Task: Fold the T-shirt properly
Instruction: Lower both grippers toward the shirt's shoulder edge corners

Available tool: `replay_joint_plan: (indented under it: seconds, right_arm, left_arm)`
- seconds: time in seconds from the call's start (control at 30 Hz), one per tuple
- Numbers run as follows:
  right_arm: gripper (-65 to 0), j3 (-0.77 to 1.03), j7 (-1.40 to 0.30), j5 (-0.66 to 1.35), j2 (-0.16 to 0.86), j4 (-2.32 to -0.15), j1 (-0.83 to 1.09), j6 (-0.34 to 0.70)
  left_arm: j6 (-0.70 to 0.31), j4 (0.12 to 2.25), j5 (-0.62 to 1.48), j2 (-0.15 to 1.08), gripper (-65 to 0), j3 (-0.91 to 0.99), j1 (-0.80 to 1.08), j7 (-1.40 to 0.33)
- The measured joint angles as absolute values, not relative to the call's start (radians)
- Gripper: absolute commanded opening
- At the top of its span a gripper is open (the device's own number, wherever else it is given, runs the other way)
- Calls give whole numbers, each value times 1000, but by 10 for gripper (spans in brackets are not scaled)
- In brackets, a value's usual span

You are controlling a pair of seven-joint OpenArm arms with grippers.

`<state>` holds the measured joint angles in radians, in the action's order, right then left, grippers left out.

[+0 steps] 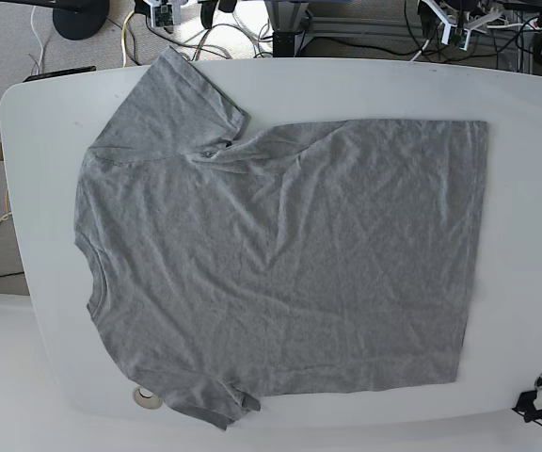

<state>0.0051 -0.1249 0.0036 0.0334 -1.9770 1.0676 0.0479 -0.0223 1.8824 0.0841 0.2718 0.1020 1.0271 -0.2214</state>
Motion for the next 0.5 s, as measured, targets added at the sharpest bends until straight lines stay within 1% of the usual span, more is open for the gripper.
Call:
replay_joint_plan:
  seconds: [0.3,0.5]
  right_arm:
    - [-277,5,-124,4,33,-1989,999,49]
    - [-277,9,-64,4,33,-1989,993,49]
  left_arm:
    - [-23,1895,85,272,-396,101,933,-221]
    - [-22,1895,84,271,-396,101,876,-221]
